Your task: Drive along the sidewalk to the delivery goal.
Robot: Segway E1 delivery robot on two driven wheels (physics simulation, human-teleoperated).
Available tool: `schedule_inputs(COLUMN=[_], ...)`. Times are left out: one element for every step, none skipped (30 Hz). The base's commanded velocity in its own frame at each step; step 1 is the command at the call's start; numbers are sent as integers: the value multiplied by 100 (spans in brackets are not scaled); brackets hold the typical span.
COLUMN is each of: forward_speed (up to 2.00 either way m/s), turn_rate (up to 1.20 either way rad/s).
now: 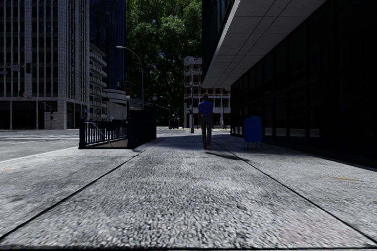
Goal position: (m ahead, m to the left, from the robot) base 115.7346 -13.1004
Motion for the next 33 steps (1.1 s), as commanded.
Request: schedule_inputs(forward_speed=[200,200,200,200,200,200,200,200,200,200,200,200,200,200,200,200,200,200,200,200,200,200,200,200,200,200,200,200,200,200,200,200,200], turn_rate=[0,0,0,0,0,0,0,0,0,0,0,0,0,0,0,0,0,0,0,0,0,0,0,0,0,0,0,0,0,0,0,0,0])
